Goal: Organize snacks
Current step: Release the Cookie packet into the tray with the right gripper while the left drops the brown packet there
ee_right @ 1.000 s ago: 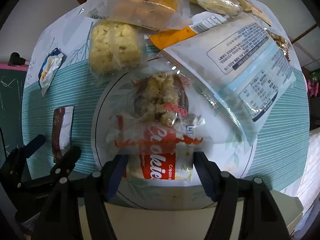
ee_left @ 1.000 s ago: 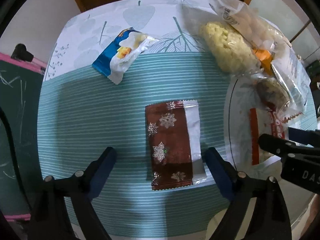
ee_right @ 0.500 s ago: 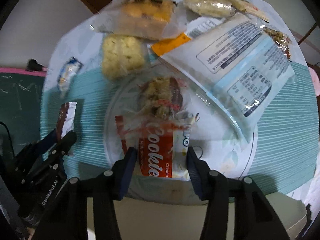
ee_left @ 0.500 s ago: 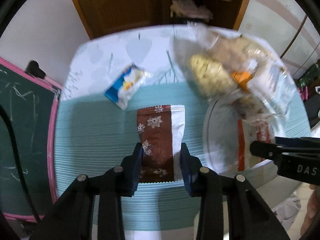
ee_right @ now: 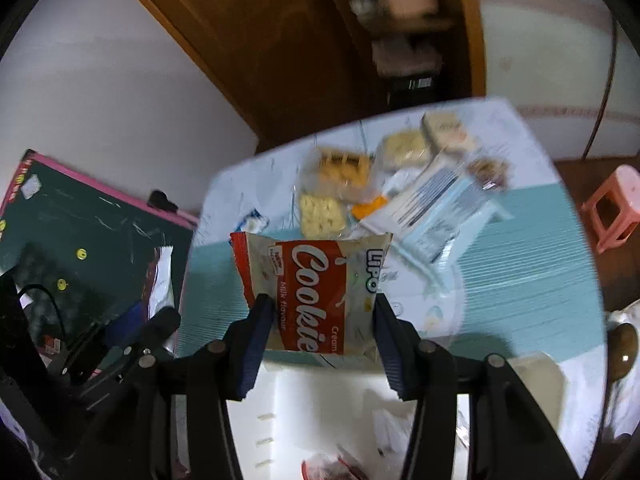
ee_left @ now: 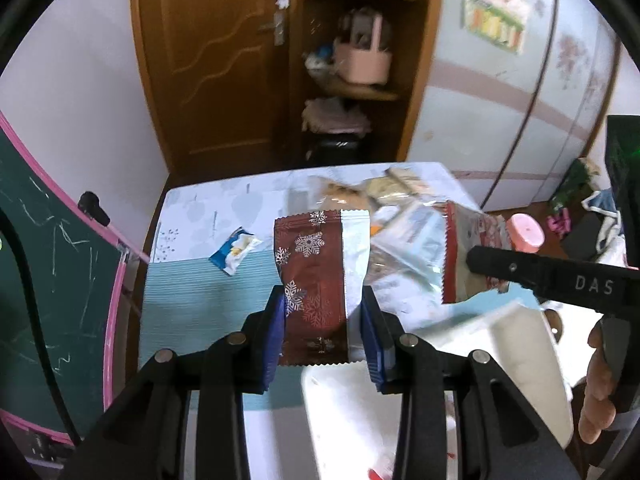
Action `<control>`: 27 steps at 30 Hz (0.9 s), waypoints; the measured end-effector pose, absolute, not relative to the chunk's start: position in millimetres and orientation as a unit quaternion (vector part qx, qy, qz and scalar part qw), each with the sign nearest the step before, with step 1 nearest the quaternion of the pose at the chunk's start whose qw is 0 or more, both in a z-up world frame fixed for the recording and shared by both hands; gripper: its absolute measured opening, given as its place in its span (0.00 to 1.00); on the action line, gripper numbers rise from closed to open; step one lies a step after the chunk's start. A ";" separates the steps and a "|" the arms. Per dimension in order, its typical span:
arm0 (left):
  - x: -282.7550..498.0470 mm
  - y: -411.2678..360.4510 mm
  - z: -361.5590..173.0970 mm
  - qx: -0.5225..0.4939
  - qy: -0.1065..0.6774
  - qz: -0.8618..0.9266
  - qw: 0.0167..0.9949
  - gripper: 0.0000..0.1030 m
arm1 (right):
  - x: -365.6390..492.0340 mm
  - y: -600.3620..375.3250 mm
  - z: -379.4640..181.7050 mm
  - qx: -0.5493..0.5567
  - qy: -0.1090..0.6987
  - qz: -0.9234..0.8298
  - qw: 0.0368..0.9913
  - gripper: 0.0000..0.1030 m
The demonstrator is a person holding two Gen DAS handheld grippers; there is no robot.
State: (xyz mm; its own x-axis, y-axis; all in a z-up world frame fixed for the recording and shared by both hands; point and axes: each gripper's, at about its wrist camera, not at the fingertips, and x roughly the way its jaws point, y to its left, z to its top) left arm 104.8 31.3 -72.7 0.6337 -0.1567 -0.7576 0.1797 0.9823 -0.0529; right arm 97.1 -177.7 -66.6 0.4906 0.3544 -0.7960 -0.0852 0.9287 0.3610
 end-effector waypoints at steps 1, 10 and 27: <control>94.7 28.4 -69.6 0.014 0.415 -0.096 0.905 0.33 | 81.2 -184.8 -58.7 0.129 0.474 0.124 0.862 0.49; 18.0 -4.8 -81.7 0.044 0.419 -0.108 0.901 0.33 | -17.4 -211.7 -55.2 0.048 0.423 0.089 0.900 0.49; -18.6 -49.8 -114.9 0.113 0.449 -0.111 0.880 0.67 | -72.9 -226.6 -88.2 0.013 0.450 0.075 0.890 0.50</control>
